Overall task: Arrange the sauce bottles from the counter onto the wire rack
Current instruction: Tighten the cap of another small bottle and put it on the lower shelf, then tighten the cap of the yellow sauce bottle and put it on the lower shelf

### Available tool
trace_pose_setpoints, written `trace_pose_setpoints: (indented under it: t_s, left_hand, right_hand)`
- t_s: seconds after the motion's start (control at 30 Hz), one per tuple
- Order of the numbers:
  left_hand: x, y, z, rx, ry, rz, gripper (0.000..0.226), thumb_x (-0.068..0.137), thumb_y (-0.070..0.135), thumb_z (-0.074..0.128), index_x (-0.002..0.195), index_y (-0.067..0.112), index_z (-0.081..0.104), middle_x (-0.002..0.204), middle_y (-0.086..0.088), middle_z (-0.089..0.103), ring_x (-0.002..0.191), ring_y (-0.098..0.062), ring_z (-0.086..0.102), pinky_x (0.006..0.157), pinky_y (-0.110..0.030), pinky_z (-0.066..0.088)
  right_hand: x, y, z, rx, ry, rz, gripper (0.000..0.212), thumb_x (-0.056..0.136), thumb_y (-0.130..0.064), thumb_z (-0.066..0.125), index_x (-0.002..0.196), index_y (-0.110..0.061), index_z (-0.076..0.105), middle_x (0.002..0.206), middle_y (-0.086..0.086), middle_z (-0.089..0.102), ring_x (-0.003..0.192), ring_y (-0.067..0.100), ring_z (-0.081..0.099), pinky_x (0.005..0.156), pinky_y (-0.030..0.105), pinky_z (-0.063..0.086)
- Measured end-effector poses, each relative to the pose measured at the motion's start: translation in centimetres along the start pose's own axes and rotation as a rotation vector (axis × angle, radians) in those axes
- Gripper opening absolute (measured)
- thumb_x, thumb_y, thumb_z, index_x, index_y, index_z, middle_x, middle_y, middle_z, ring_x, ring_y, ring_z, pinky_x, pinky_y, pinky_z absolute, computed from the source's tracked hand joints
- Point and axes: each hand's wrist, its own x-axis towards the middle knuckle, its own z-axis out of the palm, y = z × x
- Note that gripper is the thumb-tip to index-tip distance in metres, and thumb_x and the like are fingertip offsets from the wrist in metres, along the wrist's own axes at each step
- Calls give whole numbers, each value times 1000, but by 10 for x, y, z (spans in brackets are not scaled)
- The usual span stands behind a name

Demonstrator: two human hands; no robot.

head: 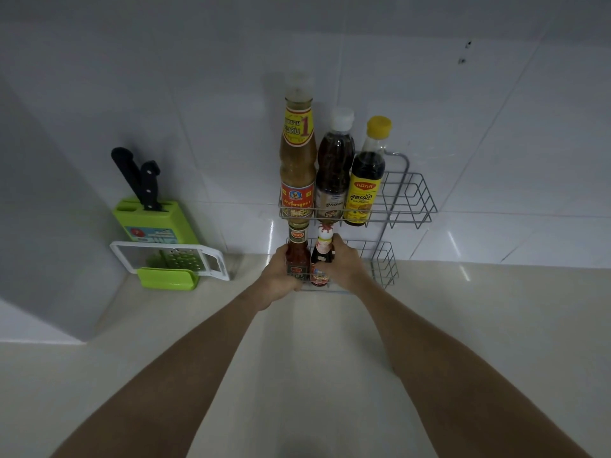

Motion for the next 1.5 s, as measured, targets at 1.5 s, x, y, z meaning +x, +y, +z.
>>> trace_pose_setpoints:
  t_s: [1.5]
  left_hand:
    - [-242, -134, 140, 274, -360, 238, 68, 67, 18, 68, 122, 49, 43, 122, 40, 51, 113, 25, 44, 91, 1, 33]
  right_hand:
    - [-323, 184, 29, -335, -333, -395, 39, 73, -15, 58, 112, -19, 63, 119, 2, 65, 105, 28, 60, 91, 31, 44]
